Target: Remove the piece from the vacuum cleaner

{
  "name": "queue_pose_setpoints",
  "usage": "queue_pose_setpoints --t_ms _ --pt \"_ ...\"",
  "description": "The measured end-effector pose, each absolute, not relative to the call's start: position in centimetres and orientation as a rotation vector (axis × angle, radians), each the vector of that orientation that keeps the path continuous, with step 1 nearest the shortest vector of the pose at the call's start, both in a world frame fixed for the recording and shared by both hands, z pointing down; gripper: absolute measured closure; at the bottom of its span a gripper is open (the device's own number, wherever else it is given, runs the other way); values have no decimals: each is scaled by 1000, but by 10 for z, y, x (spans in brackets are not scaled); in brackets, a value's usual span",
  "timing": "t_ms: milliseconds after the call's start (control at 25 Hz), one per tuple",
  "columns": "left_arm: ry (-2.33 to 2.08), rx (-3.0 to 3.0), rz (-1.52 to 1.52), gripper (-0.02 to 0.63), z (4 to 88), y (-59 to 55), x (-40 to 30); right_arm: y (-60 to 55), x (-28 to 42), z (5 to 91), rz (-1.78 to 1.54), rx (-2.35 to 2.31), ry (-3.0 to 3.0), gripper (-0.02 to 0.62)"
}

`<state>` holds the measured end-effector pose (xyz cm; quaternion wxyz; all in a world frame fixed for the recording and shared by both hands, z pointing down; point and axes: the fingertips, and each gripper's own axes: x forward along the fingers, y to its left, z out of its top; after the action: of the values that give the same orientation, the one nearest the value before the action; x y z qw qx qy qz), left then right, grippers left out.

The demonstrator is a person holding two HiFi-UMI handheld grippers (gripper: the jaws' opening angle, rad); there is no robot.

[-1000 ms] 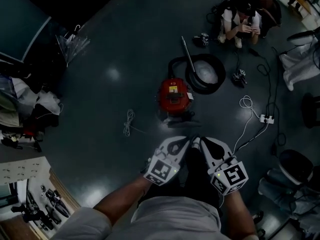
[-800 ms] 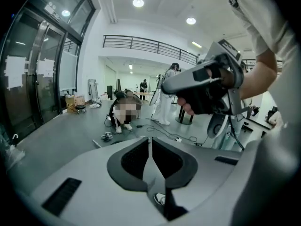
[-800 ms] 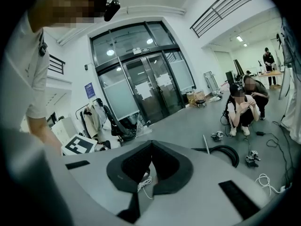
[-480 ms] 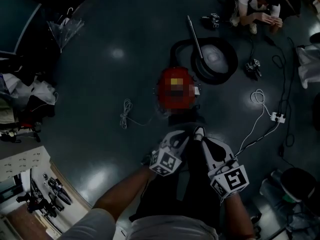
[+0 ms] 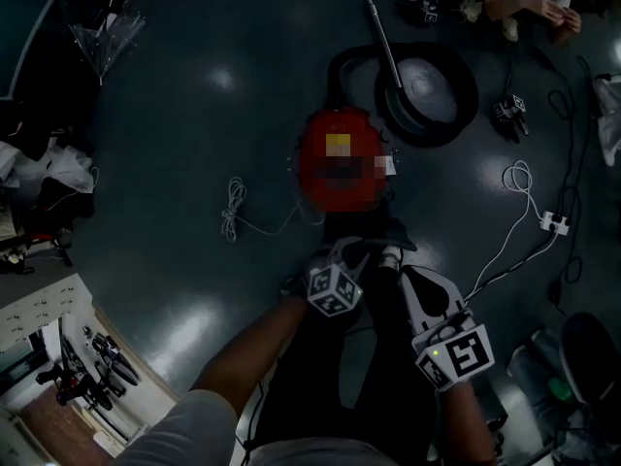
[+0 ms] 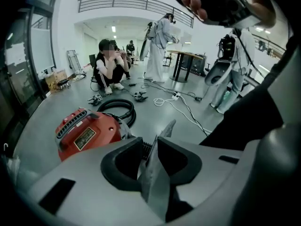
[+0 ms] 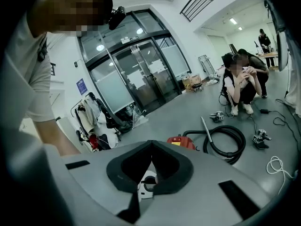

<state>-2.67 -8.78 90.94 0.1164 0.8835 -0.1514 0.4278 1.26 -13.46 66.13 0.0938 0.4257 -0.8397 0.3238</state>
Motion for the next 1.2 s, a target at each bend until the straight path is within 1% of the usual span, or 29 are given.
queue_pose_setpoints --t_ms 320,520,560,600,720,840,1200 --pt "-326 2564 1419 493 971 -73 -26 -136 10 685 946 1227 -2486 580" --pt "-322 2560 1513 491 997 -74 -24 -135 8 690 934 1212 -2488 580" --pt "-335 2560 1523 498 1000 -76 -24 -133 8 691 938 1209 -2484 580" --pt "-344 2561 1532 524 1002 -78 -24 -132 7 691 942 1207 -2482 580" --pt "-327 2580 1549 555 1003 -79 -24 -127 8 692 947 1208 -2477 580" --pt "-301 2599 1542 568 1003 -76 -23 -123 10 695 962 1213 -2465 580" --pt "-181 2607 1517 577 1001 -48 -16 -115 4 695 979 1187 -2469 580"
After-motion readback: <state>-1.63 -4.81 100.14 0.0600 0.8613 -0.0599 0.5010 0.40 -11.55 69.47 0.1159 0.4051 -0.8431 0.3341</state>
